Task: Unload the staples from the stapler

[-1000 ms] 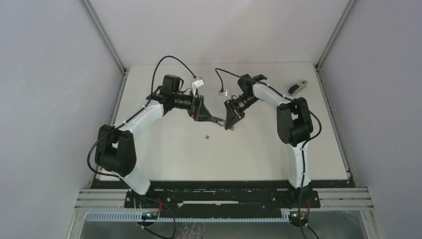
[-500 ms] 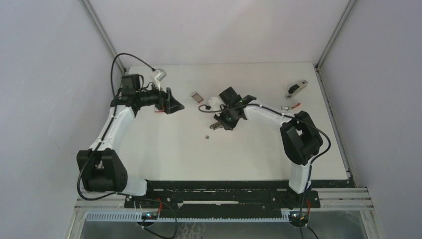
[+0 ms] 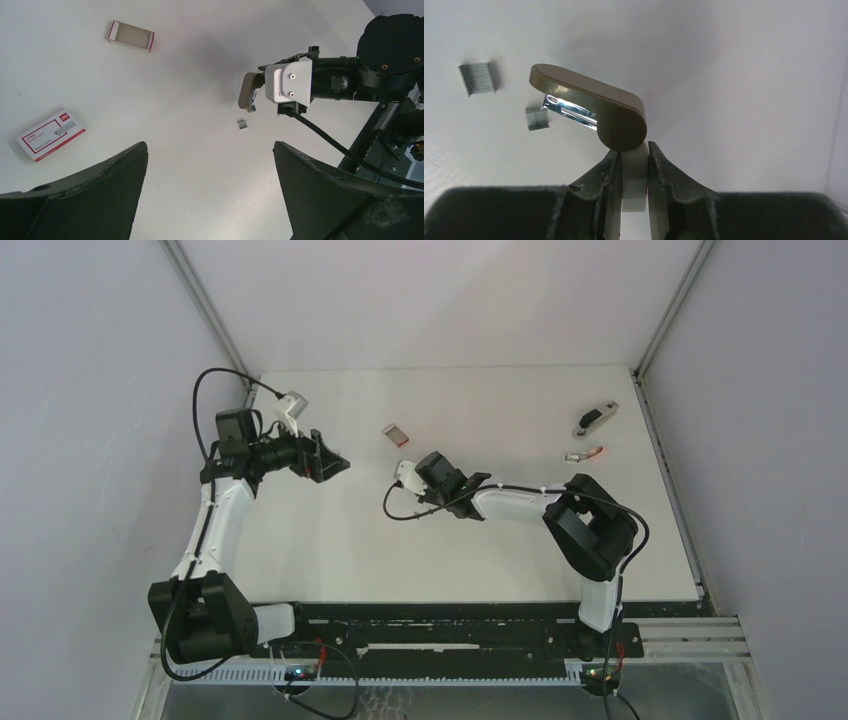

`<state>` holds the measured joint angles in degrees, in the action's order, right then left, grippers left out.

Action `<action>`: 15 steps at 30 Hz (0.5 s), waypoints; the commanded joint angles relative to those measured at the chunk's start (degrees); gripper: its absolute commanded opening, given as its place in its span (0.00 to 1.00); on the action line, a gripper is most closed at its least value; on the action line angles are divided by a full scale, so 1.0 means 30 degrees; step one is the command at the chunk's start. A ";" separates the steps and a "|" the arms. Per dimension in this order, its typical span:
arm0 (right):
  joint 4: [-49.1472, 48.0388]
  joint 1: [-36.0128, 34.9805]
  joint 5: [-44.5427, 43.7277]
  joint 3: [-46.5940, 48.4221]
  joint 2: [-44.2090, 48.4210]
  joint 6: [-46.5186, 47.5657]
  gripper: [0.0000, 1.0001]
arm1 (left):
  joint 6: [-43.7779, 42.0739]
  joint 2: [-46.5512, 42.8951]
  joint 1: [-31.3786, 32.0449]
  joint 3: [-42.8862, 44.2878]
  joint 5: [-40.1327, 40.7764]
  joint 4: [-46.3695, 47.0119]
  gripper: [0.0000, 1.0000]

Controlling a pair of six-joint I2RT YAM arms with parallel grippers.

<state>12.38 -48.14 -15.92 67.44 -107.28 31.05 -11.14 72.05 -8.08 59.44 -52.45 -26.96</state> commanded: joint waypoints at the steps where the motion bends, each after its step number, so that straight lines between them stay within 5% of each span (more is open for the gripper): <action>1: -0.2352 -0.0008 -0.1366 -0.0270 0.0693 0.0650 0.00 | 0.0117 -0.0722 -0.0069 -0.0660 -0.0151 0.1190 1.00; 7: -0.1360 0.0125 -0.0427 0.0116 0.1299 0.0251 0.00 | 0.0094 -0.0725 -0.0074 -0.0800 -0.0050 0.1282 1.00; 15: 0.6479 0.3062 0.6585 0.4842 0.0547 -0.3732 0.00 | -0.0302 -0.0633 -0.0065 -0.0829 -0.0383 0.1196 1.00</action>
<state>21.54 -44.25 -8.36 73.84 -107.20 27.16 -11.11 71.44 -8.08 58.06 -52.40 -24.71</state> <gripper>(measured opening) 0.197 0.996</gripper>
